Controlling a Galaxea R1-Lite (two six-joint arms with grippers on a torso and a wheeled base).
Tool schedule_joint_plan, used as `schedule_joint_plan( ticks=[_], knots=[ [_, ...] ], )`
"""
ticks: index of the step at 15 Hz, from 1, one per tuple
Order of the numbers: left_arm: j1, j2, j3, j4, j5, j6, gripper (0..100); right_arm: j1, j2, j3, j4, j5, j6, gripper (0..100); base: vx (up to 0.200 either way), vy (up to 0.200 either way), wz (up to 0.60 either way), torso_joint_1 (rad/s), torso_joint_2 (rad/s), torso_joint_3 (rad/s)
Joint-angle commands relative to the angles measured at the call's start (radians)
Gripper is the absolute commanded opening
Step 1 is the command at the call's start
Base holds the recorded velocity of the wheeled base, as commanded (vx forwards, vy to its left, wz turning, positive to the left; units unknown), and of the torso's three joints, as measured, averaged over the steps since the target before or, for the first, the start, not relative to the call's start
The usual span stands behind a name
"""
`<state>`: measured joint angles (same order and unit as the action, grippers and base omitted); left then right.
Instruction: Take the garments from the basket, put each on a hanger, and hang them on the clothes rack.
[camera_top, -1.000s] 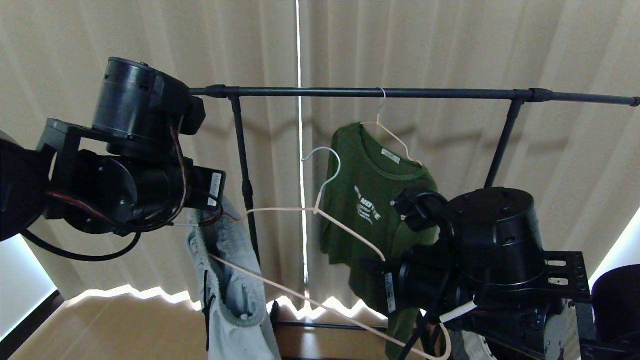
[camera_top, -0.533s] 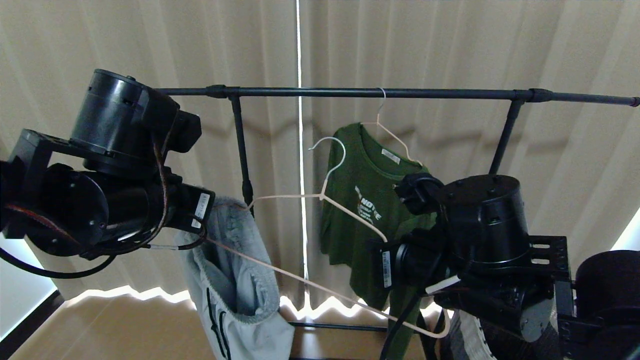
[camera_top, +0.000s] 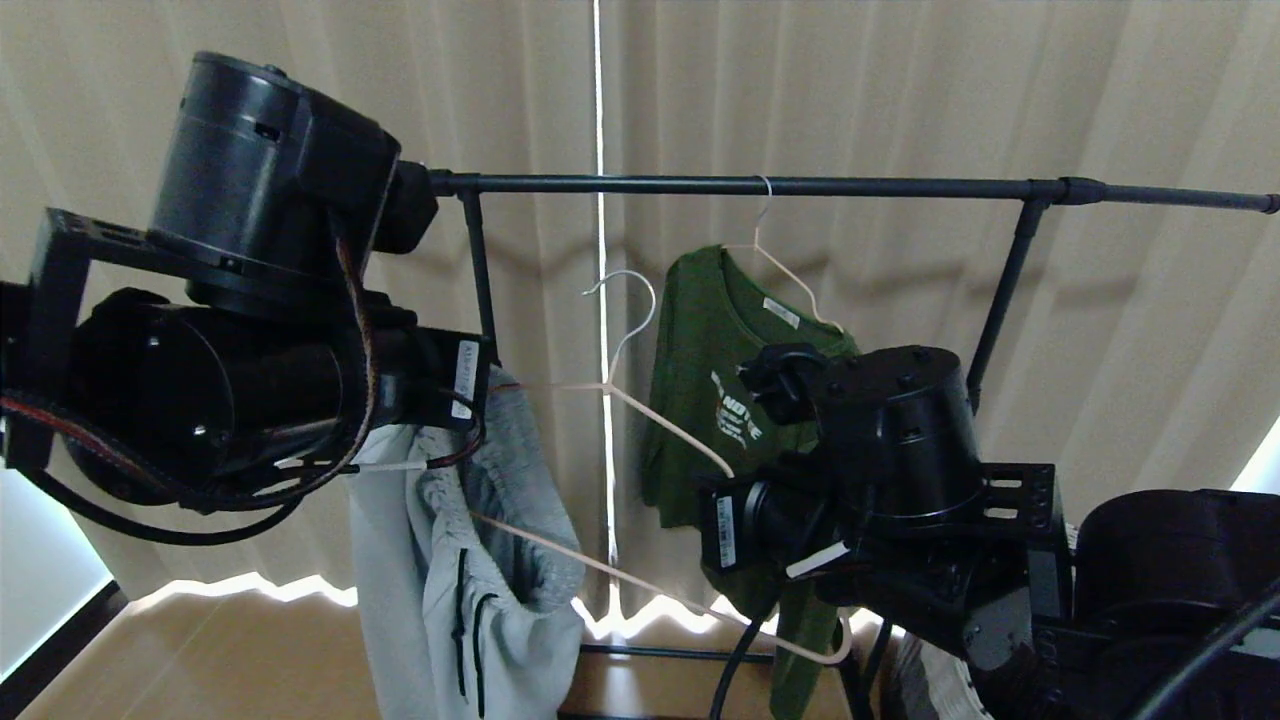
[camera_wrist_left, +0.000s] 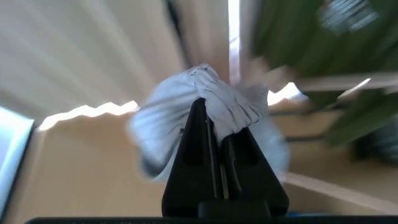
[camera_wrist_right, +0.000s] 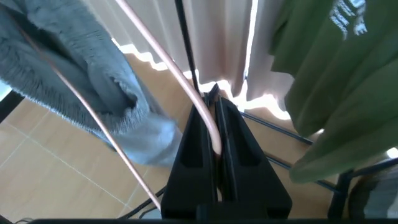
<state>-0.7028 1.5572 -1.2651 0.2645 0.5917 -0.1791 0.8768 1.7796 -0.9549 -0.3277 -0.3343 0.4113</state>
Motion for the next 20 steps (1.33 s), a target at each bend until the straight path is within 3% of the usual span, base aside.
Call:
schedule_joint_plan(
  ticks=[1, 5, 10, 14, 20],
  knots=[
    [-0.050, 0.030, -0.059, 0.006, 0.000, -0.043, 0, 0.010, 0.024, -0.019, 0.001, 0.000, 0.000, 0, 0.000, 0.000, 0.00, 0.000, 0.00, 0.000],
    [-0.100, 0.018, -0.071, 0.007, -0.058, -0.036, 0, 0.019, 0.063, -0.036, -0.067, 0.001, -0.019, 0, 0.000, 0.000, 0.00, 0.000, 0.00, 0.000],
    [-0.101, -0.043, 0.006, -0.008, -0.141, 0.115, 0, -0.004, 0.031, -0.018, -0.108, 0.000, -0.043, 0, 0.000, 0.000, 0.00, 0.000, 0.00, 0.000],
    [-0.098, -0.111, 0.067, -0.011, -0.274, 0.190, 0, -0.027, -0.032, 0.038, -0.189, 0.009, -0.118, 0, 0.000, 0.000, 0.00, 0.000, 0.00, 0.000],
    [-0.101, -0.115, 0.073, -0.011, -0.349, 0.194, 0, -0.030, -0.060, 0.107, -0.341, 0.011, -0.181, 0, 0.000, 0.000, 0.00, 0.000, 0.00, 0.000]
  ],
)
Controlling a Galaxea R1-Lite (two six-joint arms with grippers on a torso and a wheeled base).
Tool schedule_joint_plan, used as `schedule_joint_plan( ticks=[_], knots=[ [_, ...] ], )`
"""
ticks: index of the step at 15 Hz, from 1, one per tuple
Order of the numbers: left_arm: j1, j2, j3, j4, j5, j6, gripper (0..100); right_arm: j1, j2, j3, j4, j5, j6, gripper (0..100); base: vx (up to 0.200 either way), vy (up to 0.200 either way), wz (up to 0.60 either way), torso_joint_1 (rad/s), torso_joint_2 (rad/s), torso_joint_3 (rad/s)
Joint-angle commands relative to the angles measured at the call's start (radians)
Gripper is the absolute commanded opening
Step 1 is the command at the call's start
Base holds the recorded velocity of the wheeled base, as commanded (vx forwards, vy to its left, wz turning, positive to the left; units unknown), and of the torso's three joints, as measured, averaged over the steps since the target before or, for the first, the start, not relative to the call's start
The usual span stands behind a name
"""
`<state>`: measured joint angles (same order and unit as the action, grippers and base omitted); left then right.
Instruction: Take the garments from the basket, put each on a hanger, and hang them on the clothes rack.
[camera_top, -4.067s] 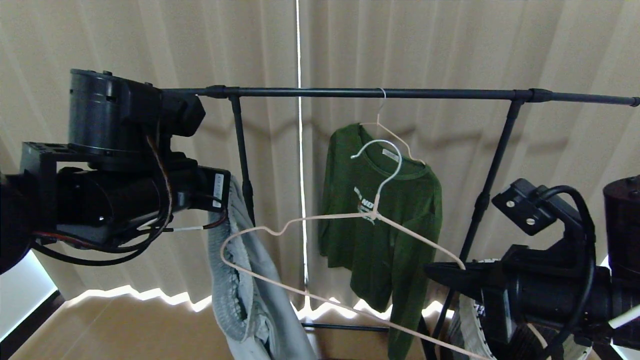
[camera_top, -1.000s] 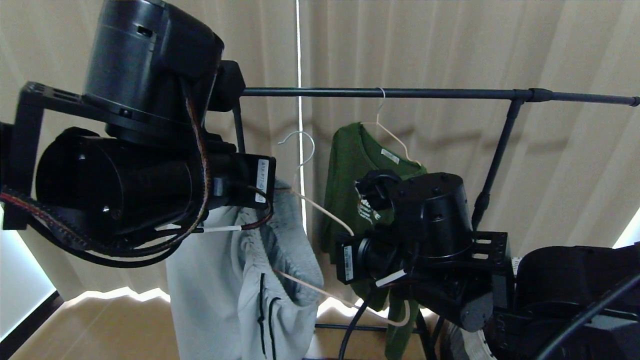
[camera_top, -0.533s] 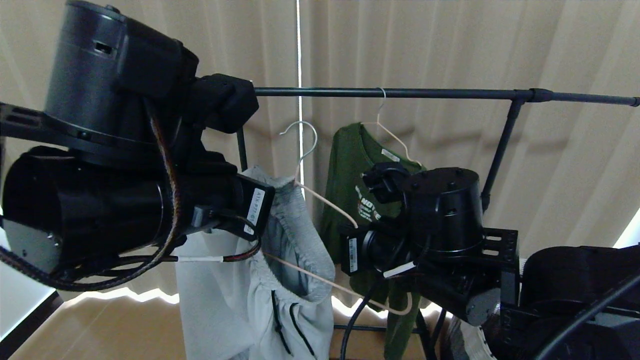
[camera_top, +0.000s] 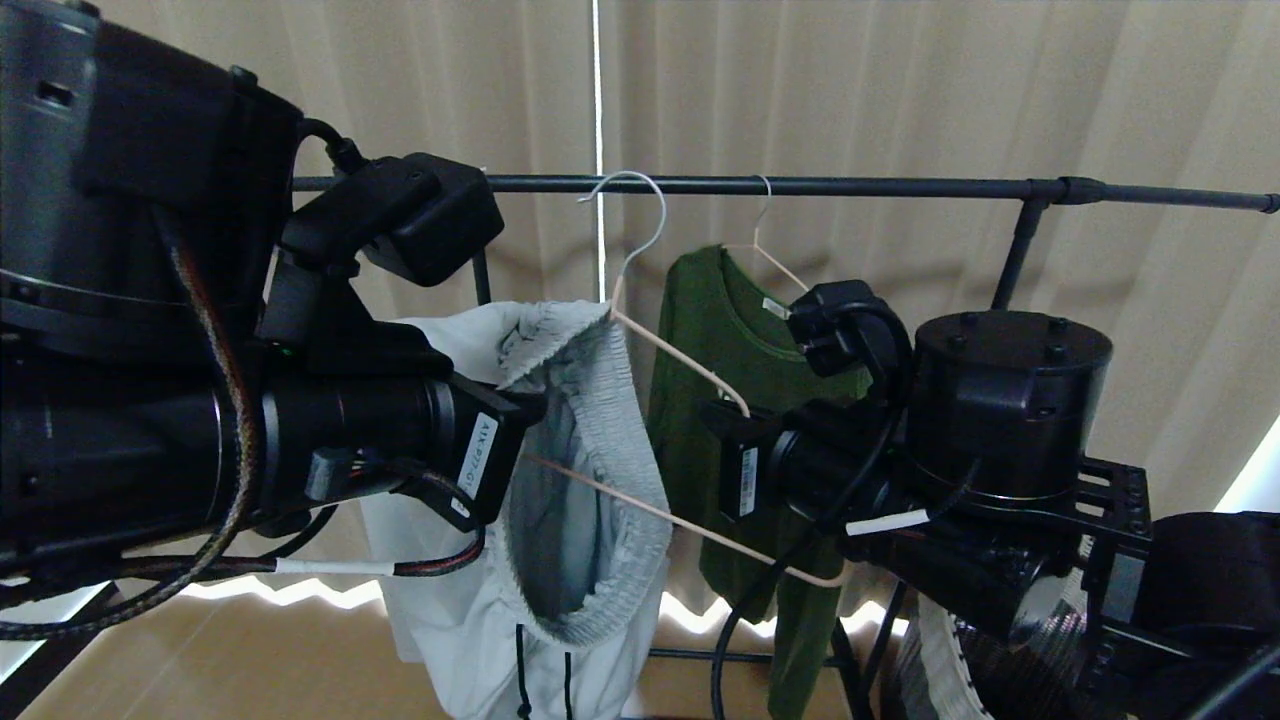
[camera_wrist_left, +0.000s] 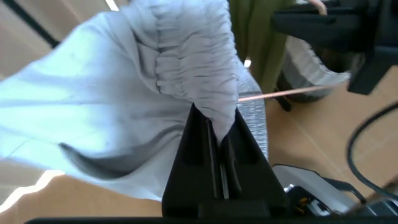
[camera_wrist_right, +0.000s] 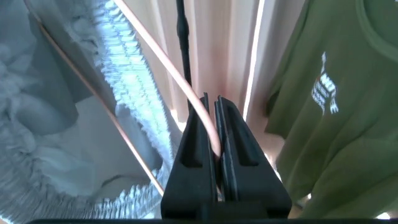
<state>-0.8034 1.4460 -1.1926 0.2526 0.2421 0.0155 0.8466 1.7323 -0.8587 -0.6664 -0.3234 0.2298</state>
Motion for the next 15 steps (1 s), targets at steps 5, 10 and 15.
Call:
schedule_joint_plan(
  ticks=[5, 10, 15],
  knots=[
    [-0.002, -0.009, 0.010, 0.001, -0.001, 0.003, 100, 0.000, -0.065, 0.015, -0.006, 0.000, -0.009, 0, 0.000, 0.000, 0.00, 0.000, 0.00, 0.000],
    [0.003, -0.102, 0.119, -0.055, -0.001, 0.086, 100, -0.069, -0.109, 0.037, -0.004, 0.020, -0.047, 0, 0.000, 0.000, 0.00, 0.000, 0.00, 0.000],
    [0.182, -0.131, 0.366, -0.559, -0.037, 0.518, 100, -0.201, -0.215, 0.158, 0.007, 0.187, -0.168, 0, 0.000, 0.000, 0.00, 0.000, 0.00, 0.000]
  ],
)
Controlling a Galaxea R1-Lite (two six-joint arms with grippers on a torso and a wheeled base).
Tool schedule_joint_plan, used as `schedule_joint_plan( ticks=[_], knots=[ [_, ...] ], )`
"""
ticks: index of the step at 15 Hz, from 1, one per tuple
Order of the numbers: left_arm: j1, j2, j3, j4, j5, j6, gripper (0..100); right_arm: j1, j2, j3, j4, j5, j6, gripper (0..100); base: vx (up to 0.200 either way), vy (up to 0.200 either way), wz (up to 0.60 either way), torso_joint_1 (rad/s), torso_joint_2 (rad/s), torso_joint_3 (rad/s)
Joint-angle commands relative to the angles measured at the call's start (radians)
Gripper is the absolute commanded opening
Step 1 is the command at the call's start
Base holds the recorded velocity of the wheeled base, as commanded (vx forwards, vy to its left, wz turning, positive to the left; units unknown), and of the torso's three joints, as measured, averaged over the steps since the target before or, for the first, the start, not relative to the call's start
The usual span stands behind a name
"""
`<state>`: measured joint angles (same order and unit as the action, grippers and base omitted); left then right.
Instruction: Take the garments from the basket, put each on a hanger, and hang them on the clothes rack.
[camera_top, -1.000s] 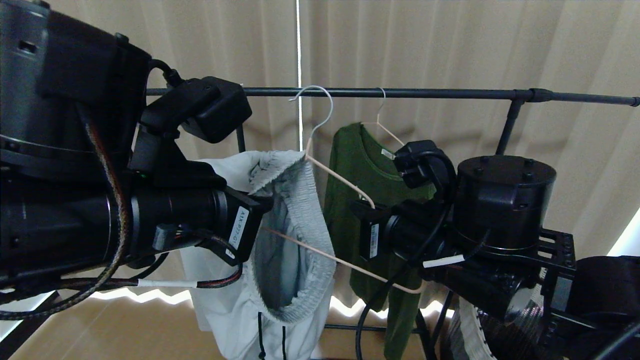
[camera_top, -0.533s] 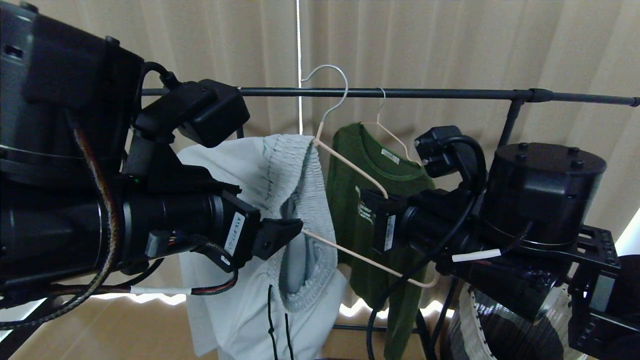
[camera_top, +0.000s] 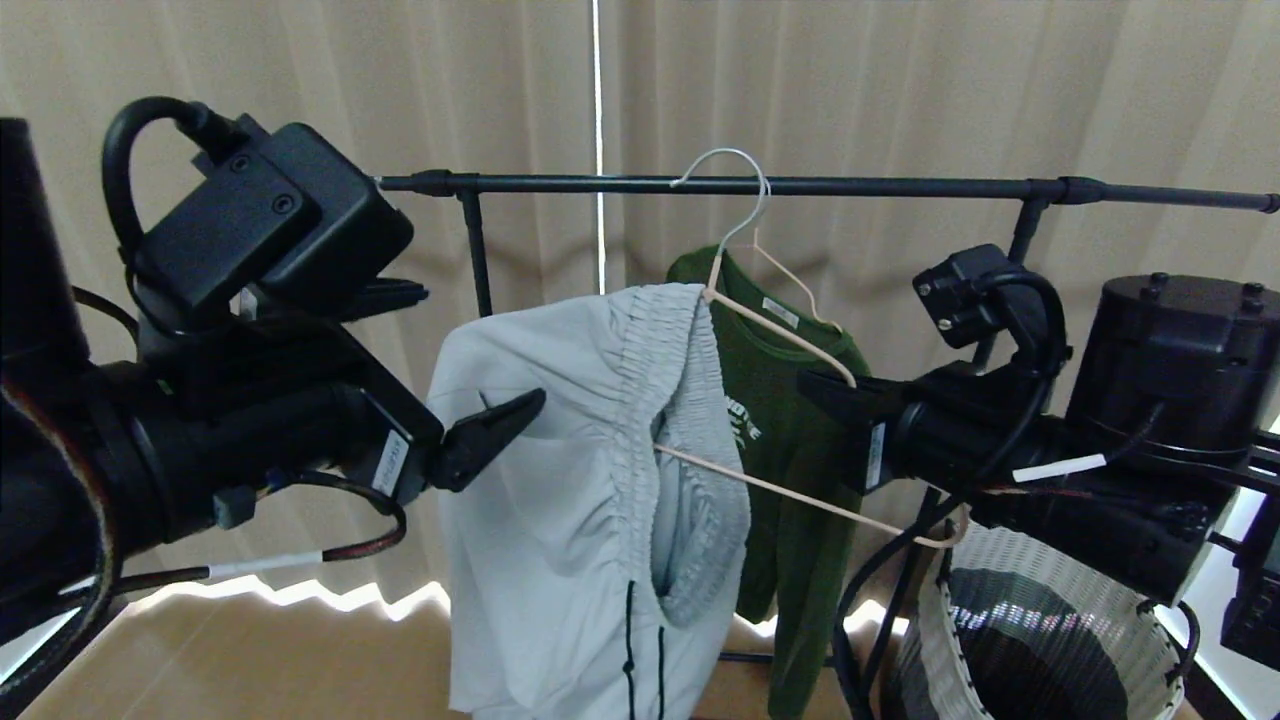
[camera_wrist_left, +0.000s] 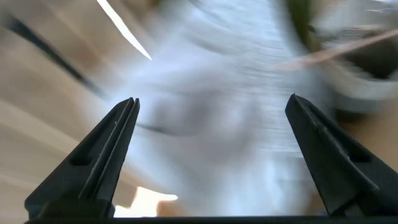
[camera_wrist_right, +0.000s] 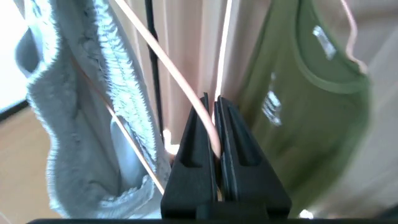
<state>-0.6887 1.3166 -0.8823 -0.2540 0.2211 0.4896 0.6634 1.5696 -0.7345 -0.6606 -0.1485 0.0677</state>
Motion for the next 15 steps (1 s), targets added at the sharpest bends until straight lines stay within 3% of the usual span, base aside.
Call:
schedule_joint_plan(
  ticks=[1, 3, 6, 13, 15],
  knots=[
    [0.094, 0.018, 0.068, -0.099, -0.051, 0.104, 100, -0.018, -0.063, 0.056, -0.001, 0.030, -0.008, 0, 0.000, 0.000, 0.00, 0.000, 0.00, 0.000],
    [0.098, 0.041, 0.077, -0.136, -0.104, 0.164, 100, -0.018, -0.063, 0.078, -0.008, 0.052, -0.006, 0, 0.000, 0.000, 0.00, 0.000, 0.00, 0.000],
    [0.064, 0.079, 0.072, -0.137, -0.201, 0.185, 100, -0.011, -0.057, 0.083, -0.010, 0.079, -0.006, 0, 0.000, 0.000, 0.00, 0.000, 0.00, 0.000],
    [0.084, 0.171, -0.014, -0.139, -0.203, 0.198, 100, 0.044, -0.071, 0.092, -0.014, 0.145, -0.008, 0, 0.000, 0.000, 0.00, 0.000, 0.00, 0.000],
    [0.089, 0.170, -0.009, -0.137, -0.207, 0.198, 100, 0.053, -0.071, 0.116, -0.074, 0.178, -0.020, 0, 0.000, 0.000, 0.00, 0.000, 0.00, 0.000]
  ],
)
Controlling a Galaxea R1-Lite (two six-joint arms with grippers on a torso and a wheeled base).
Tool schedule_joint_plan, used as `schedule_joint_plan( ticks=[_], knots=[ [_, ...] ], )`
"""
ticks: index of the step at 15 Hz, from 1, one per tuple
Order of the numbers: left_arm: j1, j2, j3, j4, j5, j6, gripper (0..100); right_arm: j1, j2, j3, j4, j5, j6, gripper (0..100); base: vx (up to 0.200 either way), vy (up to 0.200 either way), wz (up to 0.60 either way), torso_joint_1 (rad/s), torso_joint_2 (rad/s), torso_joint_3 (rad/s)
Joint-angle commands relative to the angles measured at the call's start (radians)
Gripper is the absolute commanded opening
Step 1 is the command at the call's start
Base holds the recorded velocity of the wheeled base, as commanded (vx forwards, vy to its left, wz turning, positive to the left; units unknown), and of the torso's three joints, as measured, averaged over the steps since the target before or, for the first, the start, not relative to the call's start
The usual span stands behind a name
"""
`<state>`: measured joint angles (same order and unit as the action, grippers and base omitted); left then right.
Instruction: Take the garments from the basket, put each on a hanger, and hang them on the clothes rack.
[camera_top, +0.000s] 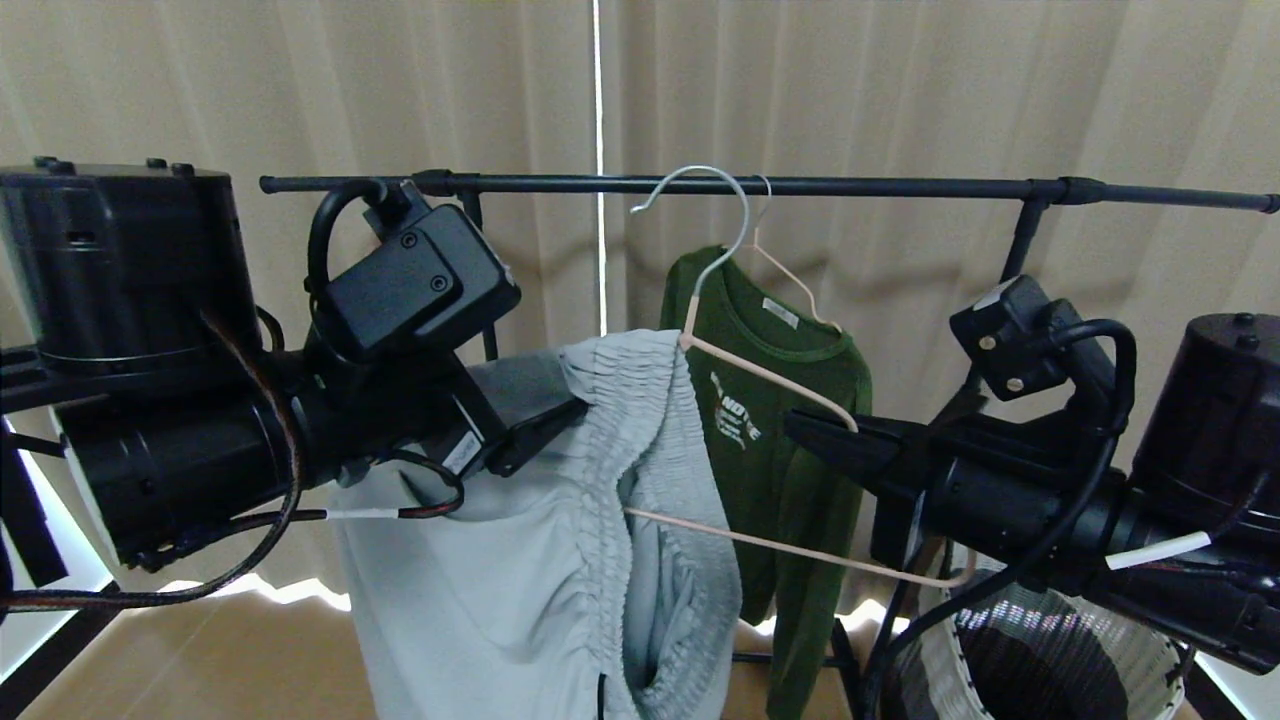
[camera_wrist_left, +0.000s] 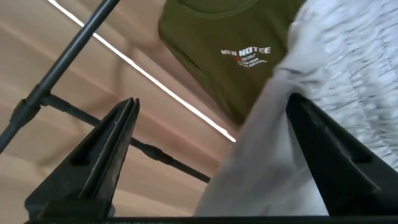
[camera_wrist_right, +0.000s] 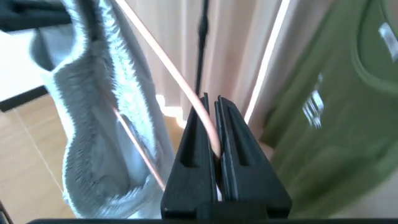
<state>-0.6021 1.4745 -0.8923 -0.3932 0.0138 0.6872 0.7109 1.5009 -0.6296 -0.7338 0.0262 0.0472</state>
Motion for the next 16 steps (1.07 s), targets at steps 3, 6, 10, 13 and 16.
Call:
schedule_joint_plan(
  ticks=[3, 6, 10, 13, 16],
  knots=[
    [0.002, 0.010, 0.003, 0.000, -0.002, 0.000, 0, 0.006, -0.001, 0.067, -0.108, 0.069, -0.058, 0, 0.000, 0.000, 0.00, 0.000, 0.00, 0.000],
    [0.002, 0.010, 0.003, 0.000, 0.000, 0.000, 0, 0.006, -0.001, 0.071, -0.114, 0.070, -0.058, 0, 0.000, 0.000, 0.00, 0.000, 0.00, 0.000],
    [0.002, 0.009, 0.015, 0.000, 0.002, -0.003, 0, 0.001, 0.001, 0.070, -0.116, 0.069, -0.058, 0, 0.000, 0.000, 0.00, 0.000, 0.00, 0.000],
    [0.002, 0.007, 0.023, -0.016, 0.003, -0.008, 0, -0.001, 0.002, 0.071, -0.113, 0.064, -0.061, 100, 0.000, 0.000, 0.00, 0.000, 0.00, 0.000],
    [0.041, 0.012, 0.020, -0.049, 0.029, -0.020, 0, -0.021, -0.004, 0.071, -0.116, 0.049, -0.061, 100, 0.000, 0.000, 0.00, 0.000, 0.00, 0.000]
  ],
)
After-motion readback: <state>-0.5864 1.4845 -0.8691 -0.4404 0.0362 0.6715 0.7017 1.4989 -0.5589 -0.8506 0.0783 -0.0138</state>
